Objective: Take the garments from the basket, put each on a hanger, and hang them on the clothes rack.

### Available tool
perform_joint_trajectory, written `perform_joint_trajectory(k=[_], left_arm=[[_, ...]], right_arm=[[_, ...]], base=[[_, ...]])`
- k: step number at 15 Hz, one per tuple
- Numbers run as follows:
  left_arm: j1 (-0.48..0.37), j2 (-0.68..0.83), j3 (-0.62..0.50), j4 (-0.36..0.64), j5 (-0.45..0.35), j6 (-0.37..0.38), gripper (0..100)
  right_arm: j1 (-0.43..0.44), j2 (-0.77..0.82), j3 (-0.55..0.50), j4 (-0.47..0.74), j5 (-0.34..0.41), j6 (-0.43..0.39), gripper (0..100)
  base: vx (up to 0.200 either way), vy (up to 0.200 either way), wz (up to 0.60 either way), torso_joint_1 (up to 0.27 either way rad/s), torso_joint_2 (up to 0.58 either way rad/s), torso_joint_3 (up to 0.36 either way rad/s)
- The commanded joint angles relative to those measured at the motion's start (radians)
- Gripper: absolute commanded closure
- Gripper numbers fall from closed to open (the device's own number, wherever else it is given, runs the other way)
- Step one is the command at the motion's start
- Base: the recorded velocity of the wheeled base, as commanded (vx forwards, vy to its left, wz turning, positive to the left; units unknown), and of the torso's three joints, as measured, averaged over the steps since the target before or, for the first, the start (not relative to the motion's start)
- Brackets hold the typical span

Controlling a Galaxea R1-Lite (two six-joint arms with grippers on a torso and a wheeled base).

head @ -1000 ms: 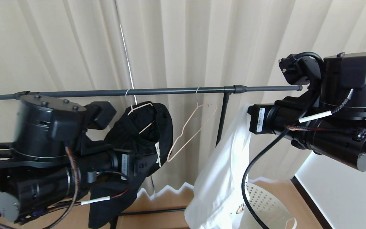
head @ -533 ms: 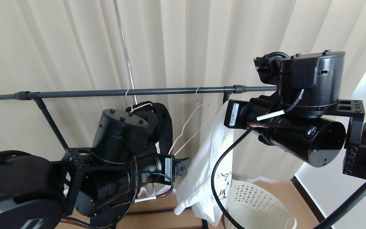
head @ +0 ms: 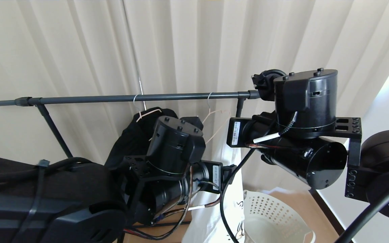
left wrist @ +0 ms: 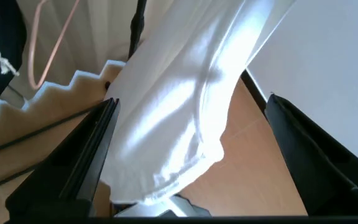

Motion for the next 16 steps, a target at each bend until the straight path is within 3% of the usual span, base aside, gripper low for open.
perform_joint_trajectory(k=[1, 10, 16], left_arm=[[-0.003, 0.061, -0.031, -0.023, 0.051, -0.001, 0], [0.013, 0.15, -0.146, -0.023, 0.225, 0.009, 0], [0.049, 0.18, -0.108, -0.023, 0.298, 0.111, 0]], right_arm=[[0.009, 0.005, 0.004, -0.001, -0.011, 0.001, 100], [0.022, 0.002, 0.007, -0.001, -0.056, -0.001, 100], [0.013, -0.012, 0.007, -0.001, -0.074, -0.002, 100]], base=[[0.0, 0.0, 0.0, 0.0, 0.0, 0.0], [0.0, 0.0, 0.0, 0.0, 0.0, 0.0], [0.0, 0.0, 0.0, 0.0, 0.0, 0.0]])
